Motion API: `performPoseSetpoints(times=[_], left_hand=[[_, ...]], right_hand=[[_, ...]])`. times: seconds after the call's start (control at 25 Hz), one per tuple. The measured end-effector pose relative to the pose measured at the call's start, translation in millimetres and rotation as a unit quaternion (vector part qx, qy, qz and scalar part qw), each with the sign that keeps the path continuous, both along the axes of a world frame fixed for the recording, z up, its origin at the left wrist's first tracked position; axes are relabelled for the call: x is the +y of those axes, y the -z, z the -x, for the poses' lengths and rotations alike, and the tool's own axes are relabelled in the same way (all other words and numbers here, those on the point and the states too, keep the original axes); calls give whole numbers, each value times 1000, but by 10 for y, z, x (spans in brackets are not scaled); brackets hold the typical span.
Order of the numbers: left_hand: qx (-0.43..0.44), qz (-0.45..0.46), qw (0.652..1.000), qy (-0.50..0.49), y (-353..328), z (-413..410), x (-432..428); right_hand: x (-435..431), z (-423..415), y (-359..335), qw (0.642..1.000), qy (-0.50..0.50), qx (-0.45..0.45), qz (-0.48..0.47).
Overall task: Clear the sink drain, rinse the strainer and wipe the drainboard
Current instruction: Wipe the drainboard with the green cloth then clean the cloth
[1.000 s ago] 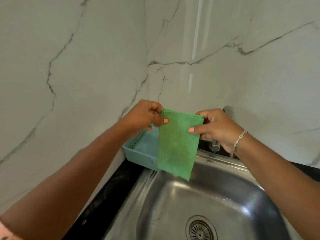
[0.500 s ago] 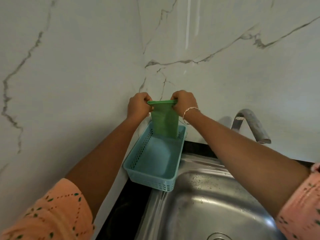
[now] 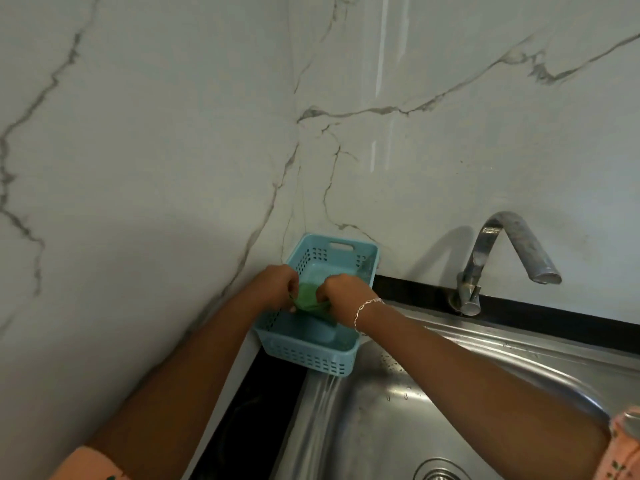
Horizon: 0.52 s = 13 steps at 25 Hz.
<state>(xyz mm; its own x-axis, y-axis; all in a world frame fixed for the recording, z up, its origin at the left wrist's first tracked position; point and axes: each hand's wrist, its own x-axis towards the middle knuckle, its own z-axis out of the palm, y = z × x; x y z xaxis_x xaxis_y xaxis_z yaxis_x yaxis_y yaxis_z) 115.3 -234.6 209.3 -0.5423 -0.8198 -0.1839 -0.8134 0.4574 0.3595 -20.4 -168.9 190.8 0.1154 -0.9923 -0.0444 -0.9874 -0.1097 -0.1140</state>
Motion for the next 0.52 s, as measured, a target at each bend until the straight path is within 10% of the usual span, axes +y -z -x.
performPoseSetpoints(times=[0.52], left_hand=[[-115,25,992,44,214,-89,192]], right_hand=[[68,-276,215,996,3,-25,-81]])
